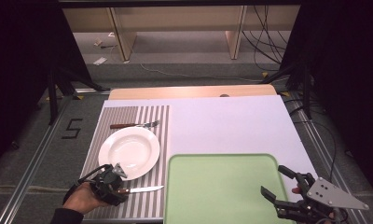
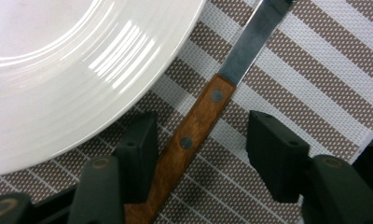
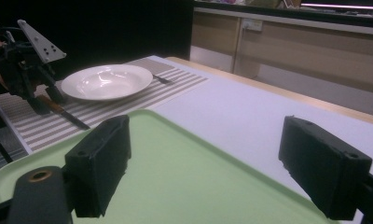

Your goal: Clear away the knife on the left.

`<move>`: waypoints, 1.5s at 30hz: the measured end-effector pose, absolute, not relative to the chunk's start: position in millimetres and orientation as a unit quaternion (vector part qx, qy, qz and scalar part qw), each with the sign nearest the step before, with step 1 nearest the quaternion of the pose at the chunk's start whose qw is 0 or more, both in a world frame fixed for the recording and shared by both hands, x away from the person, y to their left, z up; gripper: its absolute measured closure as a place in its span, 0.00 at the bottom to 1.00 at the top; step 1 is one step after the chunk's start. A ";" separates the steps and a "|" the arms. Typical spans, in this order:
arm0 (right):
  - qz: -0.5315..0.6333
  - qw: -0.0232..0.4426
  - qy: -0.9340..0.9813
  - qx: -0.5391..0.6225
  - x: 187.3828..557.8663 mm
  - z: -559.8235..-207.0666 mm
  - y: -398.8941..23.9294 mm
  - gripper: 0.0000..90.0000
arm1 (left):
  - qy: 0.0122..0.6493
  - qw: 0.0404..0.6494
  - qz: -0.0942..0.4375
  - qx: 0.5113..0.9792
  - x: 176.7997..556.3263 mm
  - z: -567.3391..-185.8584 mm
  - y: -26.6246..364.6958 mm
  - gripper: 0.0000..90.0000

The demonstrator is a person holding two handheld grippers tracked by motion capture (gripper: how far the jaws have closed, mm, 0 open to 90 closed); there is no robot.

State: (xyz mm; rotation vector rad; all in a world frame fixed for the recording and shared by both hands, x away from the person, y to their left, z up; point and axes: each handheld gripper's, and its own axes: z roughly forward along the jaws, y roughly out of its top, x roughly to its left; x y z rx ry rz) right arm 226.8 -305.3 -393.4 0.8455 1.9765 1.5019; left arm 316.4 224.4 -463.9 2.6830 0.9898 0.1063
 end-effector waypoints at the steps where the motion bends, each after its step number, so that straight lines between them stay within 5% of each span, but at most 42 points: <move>1: 0.553 0.256 0.729 0.312 226.6 -393.4 -305.2 0.20 | 0.339 0.138 0.037 0.930 316.5 -463.6 223.6 0.53; 17: 0.555 0.257 0.730 0.306 226.0 -392.8 -304.9 0.20 | 0.314 0.075 0.020 0.946 324.8 -459.7 198.6 0.84; 36: 0.554 0.257 0.728 0.311 226.4 -393.1 -305.4 0.20 | 0.326 0.117 -0.004 0.938 311.1 -439.6 210.6 0.86; 45: 0.554 0.256 0.729 0.311 226.4 -393.1 -305.4 0.20 | 0.325 0.208 -0.018 0.922 307.9 -414.7 193.7 0.86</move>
